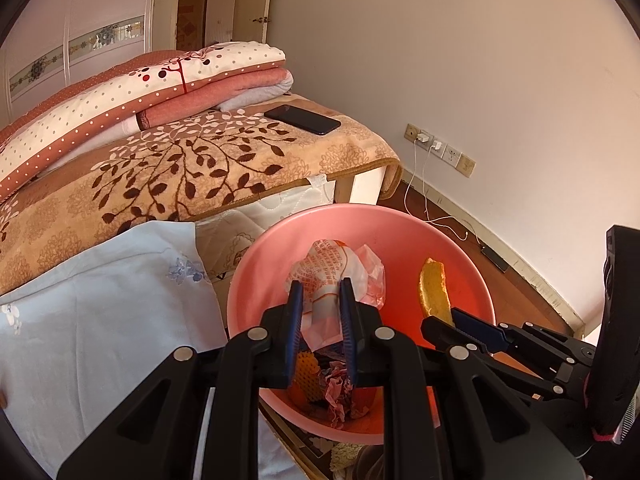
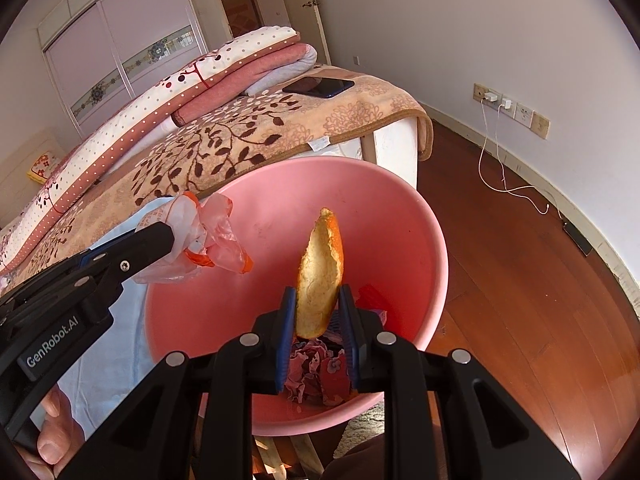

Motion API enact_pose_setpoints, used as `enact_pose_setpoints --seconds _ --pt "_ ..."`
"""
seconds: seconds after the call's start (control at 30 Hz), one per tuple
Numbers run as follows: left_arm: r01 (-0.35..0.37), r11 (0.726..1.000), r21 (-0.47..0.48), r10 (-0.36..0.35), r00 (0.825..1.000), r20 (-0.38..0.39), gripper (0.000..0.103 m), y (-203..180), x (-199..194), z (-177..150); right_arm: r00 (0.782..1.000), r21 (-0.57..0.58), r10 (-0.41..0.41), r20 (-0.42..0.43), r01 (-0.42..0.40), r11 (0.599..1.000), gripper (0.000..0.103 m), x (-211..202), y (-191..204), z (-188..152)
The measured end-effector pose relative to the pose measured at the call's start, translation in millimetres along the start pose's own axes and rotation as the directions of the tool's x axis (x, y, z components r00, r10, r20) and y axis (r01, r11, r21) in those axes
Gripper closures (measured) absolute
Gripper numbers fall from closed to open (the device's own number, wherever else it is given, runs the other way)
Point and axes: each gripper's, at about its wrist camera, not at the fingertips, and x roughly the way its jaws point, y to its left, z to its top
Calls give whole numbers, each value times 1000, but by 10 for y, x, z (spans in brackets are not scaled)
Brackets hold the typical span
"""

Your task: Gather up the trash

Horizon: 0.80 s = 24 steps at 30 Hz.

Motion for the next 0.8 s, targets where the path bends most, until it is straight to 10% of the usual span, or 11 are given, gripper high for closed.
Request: enact_pose_setpoints --seconds 0.8 --pt "24 998 -53 -24 1000 -3 66 37 -31 49 1000 -2 -8 3 8 1000 81 -16 -38 -2"
